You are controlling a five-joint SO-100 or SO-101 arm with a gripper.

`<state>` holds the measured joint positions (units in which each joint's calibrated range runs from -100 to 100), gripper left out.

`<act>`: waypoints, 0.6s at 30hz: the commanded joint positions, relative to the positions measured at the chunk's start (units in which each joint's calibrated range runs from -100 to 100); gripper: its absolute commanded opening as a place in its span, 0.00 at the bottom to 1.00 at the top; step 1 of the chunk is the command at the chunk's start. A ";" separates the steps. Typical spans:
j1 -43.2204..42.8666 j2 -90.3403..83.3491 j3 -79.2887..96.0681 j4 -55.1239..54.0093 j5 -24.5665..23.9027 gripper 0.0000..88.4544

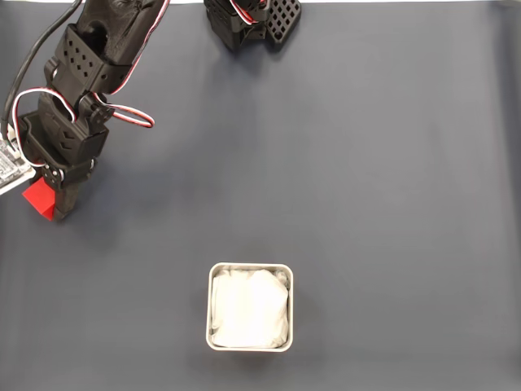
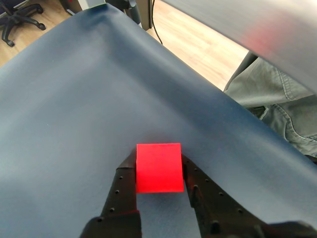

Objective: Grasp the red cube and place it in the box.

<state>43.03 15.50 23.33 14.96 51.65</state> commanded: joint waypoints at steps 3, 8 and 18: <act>-0.63 -0.94 -2.34 -0.61 0.93 0.15; -0.70 -1.46 -2.34 -0.53 1.12 0.14; -2.05 -6.06 -2.25 0.78 2.05 0.14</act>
<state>42.14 14.98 23.33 14.96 53.06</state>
